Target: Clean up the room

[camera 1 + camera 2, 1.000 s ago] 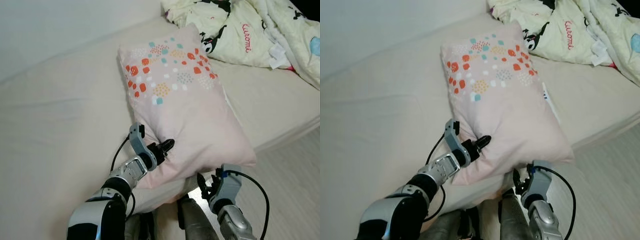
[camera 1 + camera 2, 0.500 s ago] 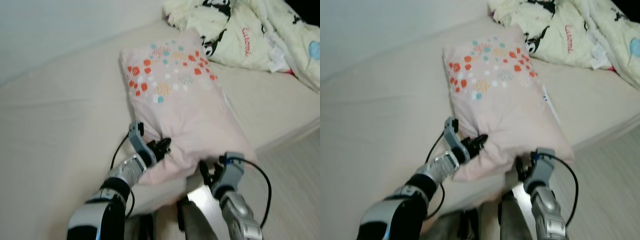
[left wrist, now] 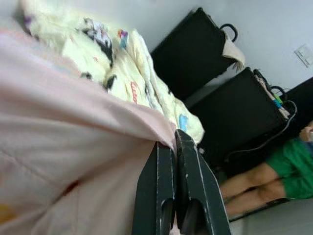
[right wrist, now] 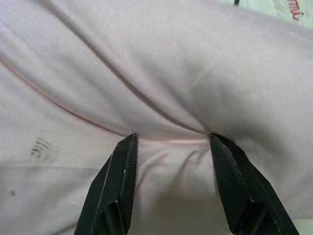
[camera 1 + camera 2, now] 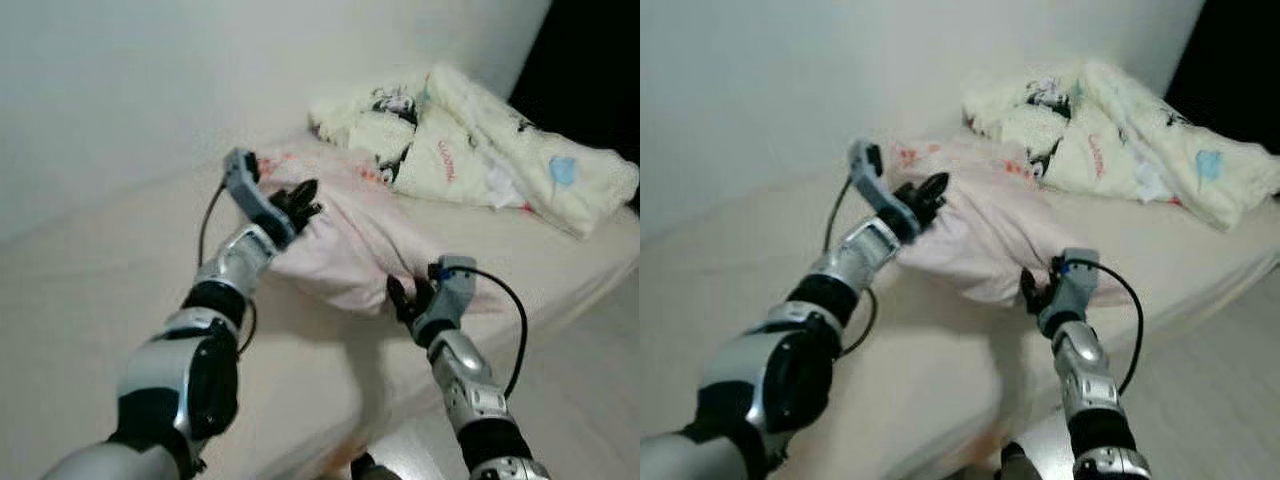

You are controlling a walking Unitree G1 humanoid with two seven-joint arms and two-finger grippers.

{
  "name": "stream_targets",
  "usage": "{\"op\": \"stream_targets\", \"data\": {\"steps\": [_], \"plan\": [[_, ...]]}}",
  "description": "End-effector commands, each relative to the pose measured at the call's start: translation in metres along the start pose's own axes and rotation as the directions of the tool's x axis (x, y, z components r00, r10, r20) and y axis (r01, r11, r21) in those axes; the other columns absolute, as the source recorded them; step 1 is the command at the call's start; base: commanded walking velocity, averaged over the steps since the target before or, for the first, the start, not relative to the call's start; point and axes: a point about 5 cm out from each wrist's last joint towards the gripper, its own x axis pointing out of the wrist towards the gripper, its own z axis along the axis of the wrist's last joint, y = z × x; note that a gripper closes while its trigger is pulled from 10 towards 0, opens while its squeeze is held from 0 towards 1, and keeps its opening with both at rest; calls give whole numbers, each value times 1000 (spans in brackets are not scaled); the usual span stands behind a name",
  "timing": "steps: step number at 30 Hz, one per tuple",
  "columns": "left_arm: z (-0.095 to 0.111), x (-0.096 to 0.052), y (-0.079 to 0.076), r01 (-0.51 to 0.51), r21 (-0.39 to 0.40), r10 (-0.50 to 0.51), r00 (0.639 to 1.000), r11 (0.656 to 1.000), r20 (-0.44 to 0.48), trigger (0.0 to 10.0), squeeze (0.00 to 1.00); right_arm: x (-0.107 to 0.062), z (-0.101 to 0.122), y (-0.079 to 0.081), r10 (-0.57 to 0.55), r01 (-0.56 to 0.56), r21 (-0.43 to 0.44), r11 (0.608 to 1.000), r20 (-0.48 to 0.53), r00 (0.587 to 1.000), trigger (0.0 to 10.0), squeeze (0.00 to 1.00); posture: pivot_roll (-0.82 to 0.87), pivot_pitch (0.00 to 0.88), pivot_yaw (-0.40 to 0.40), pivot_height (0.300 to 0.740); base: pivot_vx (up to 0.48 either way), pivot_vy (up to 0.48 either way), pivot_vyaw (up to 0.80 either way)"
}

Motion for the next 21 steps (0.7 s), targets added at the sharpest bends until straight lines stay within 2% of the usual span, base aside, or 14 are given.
{"op": "stream_targets", "data": {"steps": [1,4,5,6,8,9,12,13,14,15,18,20,21], "plan": [[27,-9,18,-74,87,66,993,993,100,0,0,-2,-12,-3,-24,25,21,999,-41,999,10000,0,-151,0,84,740,0,0,0],[30,-25,43,-196,172,181,979,965,95,0,0,1,-13,2,-17,18,21,1000,-47,999,10000,0,-143,0,79,740,0,0,0],[28,-34,55,-244,172,231,969,954,93,0,0,2,-16,4,-12,13,17,1000,-54,998,10000,0,-139,0,75,740,0,0,0],[28,-34,55,-244,172,231,969,954,93,0,0,2,-16,4,-12,13,17,1000,-54,998,10000,0,-139,0,75,740,0,0,0],[23,-52,76,-331,225,321,944,917,81,0,0,3,-21,8,-2,3,9,1000,-67,998,10000,0,-133,0,72,740,0,0,0],[23,-52,76,-331,225,321,944,917,81,0,0,3,-21,8,-2,3,9,1000,-67,998,10000,0,-133,0,72,740,0,0,0],[10,-83,106,-429,345,442,896,835,43,0,0,0,-36,7,-8,6,-11,1000,-139,990,10000,0,-119,0,61,740,0,0,0],[10,-83,106,-429,345,442,896,835,43,0,0,0,-36,7,-8,6,-11,1000,-139,990,10000,0,-119,0,61,740,0,0,0],[7,-92,114,-454,376,479,877,808,32,0,0,-2,-40,5,-21,18,-21,1000,-164,986,10000,0,-113,0,56,740,0,0,0],[7,-92,114,-454,376,479,877,808,32,0,0,-2,-40,5,-21,18,-21,1000,-164,986,10000,0,-113,0,56,740,0,0,0],[-7,-124,137,-546,444,609,793,710,1,0,0,-5,-50,-2,-50,44,-31,999,-209,977,10000,0,-91,0,52,740,0,0,0],[-7,-124,137,-546,444,609,793,710,1,0,0,-5,-50,-2,-50,44,-31,999,-209,977,10000,0,-91,0,52,740,0,0,0],[-11,-131,141,-566,454,638,770,688,-5,0,0,-6,-51,-2,-52,46,-33,998,-216,975,10000,0,-91,0,52,740,0,0,0]]}}
